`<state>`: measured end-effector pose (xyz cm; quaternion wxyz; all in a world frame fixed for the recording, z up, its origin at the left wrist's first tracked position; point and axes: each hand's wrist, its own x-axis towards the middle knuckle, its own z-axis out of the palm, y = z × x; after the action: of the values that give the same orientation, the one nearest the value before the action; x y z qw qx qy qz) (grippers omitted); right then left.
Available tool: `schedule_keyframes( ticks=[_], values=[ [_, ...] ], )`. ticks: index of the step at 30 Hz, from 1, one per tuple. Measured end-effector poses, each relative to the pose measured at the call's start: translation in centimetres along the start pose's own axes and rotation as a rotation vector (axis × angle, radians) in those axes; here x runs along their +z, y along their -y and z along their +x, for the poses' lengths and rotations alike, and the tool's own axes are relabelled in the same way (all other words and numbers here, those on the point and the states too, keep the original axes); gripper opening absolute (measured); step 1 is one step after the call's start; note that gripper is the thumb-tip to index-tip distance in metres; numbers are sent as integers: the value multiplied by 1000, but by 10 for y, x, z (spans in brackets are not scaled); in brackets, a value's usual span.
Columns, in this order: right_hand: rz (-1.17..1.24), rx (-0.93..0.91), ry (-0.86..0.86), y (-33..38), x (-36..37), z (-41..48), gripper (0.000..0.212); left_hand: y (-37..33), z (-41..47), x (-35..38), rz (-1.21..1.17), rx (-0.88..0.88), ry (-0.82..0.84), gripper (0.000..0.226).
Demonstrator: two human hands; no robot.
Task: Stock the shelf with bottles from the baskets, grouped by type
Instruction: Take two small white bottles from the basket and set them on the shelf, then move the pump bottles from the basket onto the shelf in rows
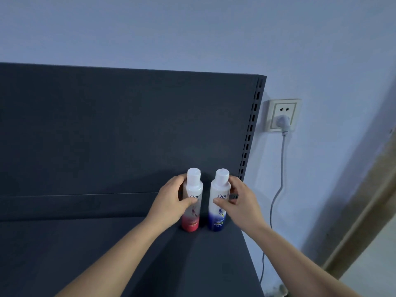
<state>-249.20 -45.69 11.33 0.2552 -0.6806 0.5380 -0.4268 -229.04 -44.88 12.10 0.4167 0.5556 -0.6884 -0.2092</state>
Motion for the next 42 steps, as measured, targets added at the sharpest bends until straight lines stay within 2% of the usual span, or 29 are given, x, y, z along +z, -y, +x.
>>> schedule_keyframes(
  ticks=[12,18,20,22,24,26,28,34,42],
  values=[
    [-63,-24,-35,-4,10,16,49,-6,7,13,51,12,-124,54],
    [-105,-32,-98,-5,11,7,67,-10,-1,14,129,16,-150,69],
    [-142,-114,-230,3,10,0,69,-10,-7,8,187,3,-147,71],
    [-185,-316,-384,16,10,-8,56,-8,-18,-3,294,16,-128,66],
    [-210,-507,-437,33,15,-15,45,-3,-33,-22,410,34,-113,57],
    [-225,-621,-387,50,27,-20,38,5,-52,-45,523,14,-85,52],
    [-220,-695,-264,67,49,-29,36,16,-79,-75,675,-48,-72,52],
    [-323,-769,141,106,128,-67,40,42,-174,-163,1010,-367,-95,55],
    [-336,-894,597,189,243,-151,51,72,-335,-250,1127,-768,-162,54]
  ],
)
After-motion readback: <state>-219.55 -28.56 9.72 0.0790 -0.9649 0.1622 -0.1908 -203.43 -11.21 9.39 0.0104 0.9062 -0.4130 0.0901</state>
